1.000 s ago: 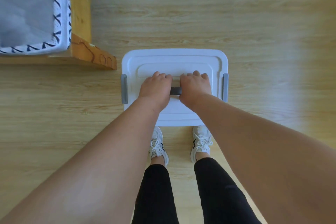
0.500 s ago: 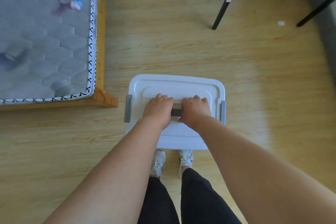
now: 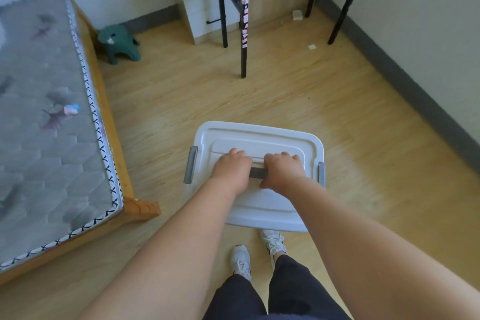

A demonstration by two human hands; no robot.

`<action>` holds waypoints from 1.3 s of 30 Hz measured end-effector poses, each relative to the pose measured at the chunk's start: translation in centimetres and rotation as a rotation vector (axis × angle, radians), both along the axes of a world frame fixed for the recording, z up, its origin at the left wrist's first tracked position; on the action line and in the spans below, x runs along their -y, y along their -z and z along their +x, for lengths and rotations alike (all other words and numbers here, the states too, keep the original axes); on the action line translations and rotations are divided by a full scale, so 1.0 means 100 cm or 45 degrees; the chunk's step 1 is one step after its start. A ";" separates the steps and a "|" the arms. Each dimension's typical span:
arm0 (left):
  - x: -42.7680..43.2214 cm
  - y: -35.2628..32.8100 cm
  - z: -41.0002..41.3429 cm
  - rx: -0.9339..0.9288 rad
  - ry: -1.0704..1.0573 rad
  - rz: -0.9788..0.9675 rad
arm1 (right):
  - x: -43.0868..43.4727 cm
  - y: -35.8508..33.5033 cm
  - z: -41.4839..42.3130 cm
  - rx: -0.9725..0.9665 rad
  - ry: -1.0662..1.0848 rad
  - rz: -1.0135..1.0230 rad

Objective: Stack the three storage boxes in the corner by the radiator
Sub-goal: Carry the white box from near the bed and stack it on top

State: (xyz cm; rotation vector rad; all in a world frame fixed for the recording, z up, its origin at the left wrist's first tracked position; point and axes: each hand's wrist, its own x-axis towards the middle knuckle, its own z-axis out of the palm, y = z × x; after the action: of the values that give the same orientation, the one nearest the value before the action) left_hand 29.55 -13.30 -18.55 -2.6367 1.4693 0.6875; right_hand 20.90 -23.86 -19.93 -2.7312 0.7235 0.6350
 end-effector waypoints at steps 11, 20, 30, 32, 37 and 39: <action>0.082 -0.019 -0.078 -0.001 0.483 -0.029 | 0.040 -0.020 -0.118 0.085 0.547 -0.006; 0.170 -0.028 -0.211 0.037 0.876 -0.040 | 0.089 -0.034 -0.263 0.123 0.975 0.047; 0.265 -0.030 -0.379 0.067 1.126 -0.047 | 0.159 -0.040 -0.435 0.172 1.248 0.110; 0.280 -0.029 -0.416 0.073 1.167 -0.062 | 0.170 -0.038 -0.472 0.168 1.284 0.107; 0.308 -0.029 -0.492 0.069 1.244 -0.095 | 0.187 -0.035 -0.549 0.211 1.390 0.076; 0.319 -0.029 -0.524 0.058 1.302 -0.098 | 0.190 -0.034 -0.582 0.238 1.468 0.078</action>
State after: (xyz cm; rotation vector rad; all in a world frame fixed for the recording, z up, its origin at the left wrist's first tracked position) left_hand -22.90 -45.16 -15.67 -1.5172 2.4648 0.4299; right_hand -37.29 -42.90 -16.56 -1.7824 1.8836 0.1063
